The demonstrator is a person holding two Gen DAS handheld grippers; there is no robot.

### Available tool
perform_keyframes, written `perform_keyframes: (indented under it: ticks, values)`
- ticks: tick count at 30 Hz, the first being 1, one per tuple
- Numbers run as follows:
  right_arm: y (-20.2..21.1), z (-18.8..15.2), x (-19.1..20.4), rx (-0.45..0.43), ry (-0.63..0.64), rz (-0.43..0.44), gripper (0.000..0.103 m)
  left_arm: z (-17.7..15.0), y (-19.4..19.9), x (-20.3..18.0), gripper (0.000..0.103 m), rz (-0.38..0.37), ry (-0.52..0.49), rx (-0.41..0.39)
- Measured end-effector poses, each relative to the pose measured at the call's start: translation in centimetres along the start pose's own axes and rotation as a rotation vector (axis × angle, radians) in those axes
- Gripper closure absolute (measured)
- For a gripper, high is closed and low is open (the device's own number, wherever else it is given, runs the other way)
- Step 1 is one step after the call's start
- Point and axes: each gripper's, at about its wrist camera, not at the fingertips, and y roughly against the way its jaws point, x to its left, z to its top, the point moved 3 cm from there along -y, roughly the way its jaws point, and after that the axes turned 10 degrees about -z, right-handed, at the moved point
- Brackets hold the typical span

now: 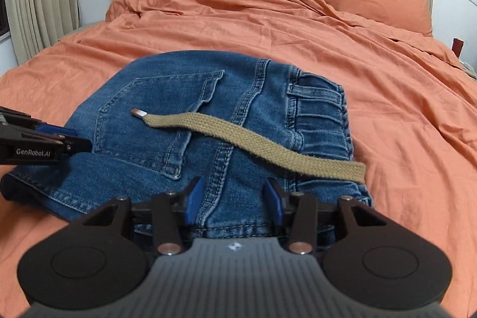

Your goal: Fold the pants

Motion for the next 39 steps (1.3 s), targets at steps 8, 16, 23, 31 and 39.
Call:
perform_keyframes:
  ticks: [8,16,23,31,39]
  values:
    - [2.0,1.2,-1.1,-0.023,-0.072,0.026,0.053,0.4,1.6,-0.3,0.063,0.005,-0.017,-0.037]
    - [2.9,2.0,-7.1,-0.043,-0.338,0.053,0.045,1.6,2.8,3.3,0.042,-0.019,0.105,-0.084]
    - [-0.6,1.1,-12.5,0.095,-0.600,0.174,0.038,2.0,1.3,8.6,0.037,-0.096,0.292,-0.047]
    - [-5.0,-1.0,-15.7,0.234,-0.819,0.345,0.038,1.4,-2.0,12.0,0.033,-0.323,0.515,0.001]
    - [-8.1,-1.8,-16.5,0.294,-0.904,0.479,0.038,1.5,-4.1,13.9,0.033,-0.441,0.613,0.009]
